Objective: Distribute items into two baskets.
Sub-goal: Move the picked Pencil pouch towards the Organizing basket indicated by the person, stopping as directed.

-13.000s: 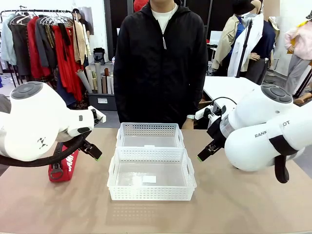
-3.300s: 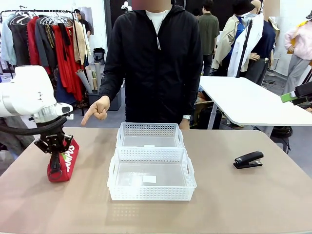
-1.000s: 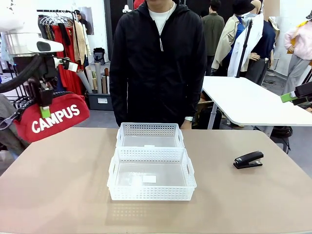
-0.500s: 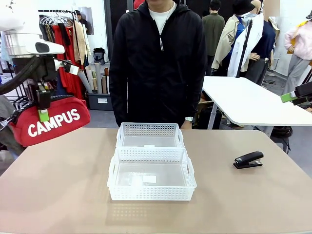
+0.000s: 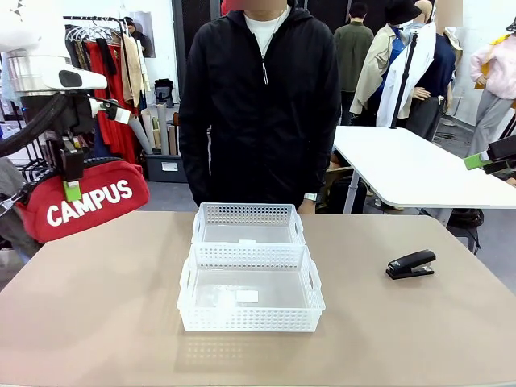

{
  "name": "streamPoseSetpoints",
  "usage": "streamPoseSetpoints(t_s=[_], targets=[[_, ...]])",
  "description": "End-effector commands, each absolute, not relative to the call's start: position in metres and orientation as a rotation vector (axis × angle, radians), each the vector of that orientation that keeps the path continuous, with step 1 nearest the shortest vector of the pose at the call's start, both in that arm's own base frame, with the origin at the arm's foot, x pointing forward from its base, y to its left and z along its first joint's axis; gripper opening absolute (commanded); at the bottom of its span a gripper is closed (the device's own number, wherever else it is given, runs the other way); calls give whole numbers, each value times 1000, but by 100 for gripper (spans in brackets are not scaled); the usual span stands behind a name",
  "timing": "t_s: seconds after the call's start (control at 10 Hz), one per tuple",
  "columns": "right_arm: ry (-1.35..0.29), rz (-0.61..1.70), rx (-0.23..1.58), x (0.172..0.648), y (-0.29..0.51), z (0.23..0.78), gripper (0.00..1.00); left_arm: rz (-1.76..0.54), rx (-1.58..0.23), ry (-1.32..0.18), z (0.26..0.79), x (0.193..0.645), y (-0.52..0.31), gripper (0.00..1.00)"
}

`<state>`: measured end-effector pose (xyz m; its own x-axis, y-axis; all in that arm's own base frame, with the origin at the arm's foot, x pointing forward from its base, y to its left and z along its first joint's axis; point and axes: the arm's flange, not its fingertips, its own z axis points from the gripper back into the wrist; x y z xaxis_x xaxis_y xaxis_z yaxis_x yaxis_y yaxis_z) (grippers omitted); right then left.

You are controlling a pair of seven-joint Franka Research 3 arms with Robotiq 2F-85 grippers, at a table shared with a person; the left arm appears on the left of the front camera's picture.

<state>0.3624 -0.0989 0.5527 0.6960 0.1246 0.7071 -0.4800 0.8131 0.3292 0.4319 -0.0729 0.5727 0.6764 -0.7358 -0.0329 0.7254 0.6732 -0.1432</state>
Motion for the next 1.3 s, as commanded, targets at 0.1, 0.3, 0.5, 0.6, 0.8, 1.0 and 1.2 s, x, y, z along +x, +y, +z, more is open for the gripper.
streamPoseSetpoints(t_s=[0.1,0.3,0.5,0.6,0.8,1.0,1.2], targets=[[-744,366,542,364,-99,553,100,-810,-117,80,575,433,-71,0],[-744,366,542,364,-99,553,100,-810,-117,80,575,433,-71,0],[-744,366,542,364,-99,553,100,-810,-117,80,575,433,-71,0],[-744,366,542,364,-99,553,100,-810,-117,80,575,433,-71,0],[-744,366,542,364,-99,553,100,-810,-117,80,575,433,-71,0],[-744,366,542,364,-99,553,100,-810,-117,80,575,433,-71,0],[-744,366,542,364,-99,553,100,-810,-117,80,575,433,-71,0]])
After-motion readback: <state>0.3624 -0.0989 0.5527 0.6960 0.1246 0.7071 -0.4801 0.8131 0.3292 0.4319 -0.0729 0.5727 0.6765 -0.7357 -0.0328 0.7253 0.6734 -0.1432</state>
